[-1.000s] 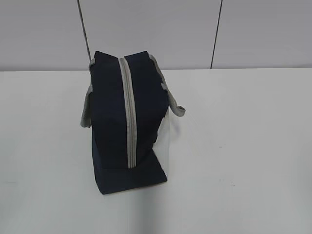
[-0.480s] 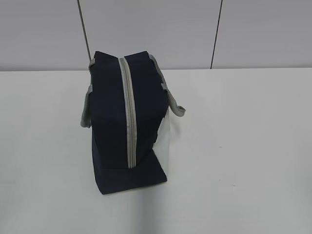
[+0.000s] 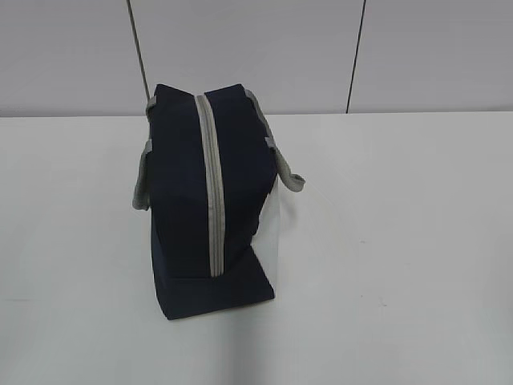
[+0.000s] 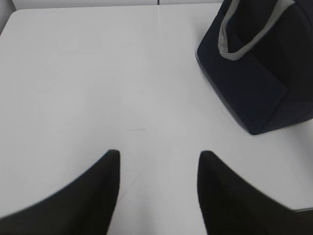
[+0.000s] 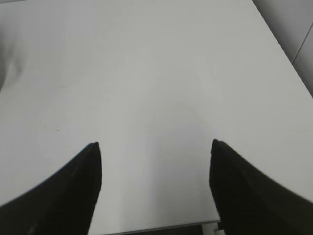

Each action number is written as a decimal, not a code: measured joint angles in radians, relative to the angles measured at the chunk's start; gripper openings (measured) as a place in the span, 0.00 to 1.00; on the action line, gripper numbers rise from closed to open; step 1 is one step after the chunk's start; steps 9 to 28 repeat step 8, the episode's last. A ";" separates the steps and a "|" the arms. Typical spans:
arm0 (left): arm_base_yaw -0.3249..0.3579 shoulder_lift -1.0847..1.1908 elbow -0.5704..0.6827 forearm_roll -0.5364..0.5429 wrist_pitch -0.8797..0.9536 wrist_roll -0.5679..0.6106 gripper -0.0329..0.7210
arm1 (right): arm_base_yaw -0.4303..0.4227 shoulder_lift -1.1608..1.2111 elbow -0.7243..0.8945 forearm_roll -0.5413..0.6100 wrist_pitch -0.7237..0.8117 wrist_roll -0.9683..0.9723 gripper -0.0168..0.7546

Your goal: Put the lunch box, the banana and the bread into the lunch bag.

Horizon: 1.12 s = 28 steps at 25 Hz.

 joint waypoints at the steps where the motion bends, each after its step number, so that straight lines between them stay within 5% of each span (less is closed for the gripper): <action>1: 0.000 0.000 0.000 0.000 0.000 0.000 0.53 | 0.000 0.000 0.000 0.000 0.000 0.000 0.68; 28: 0.000 0.000 0.000 0.000 0.000 0.000 0.53 | 0.000 0.000 0.000 0.000 0.000 0.000 0.68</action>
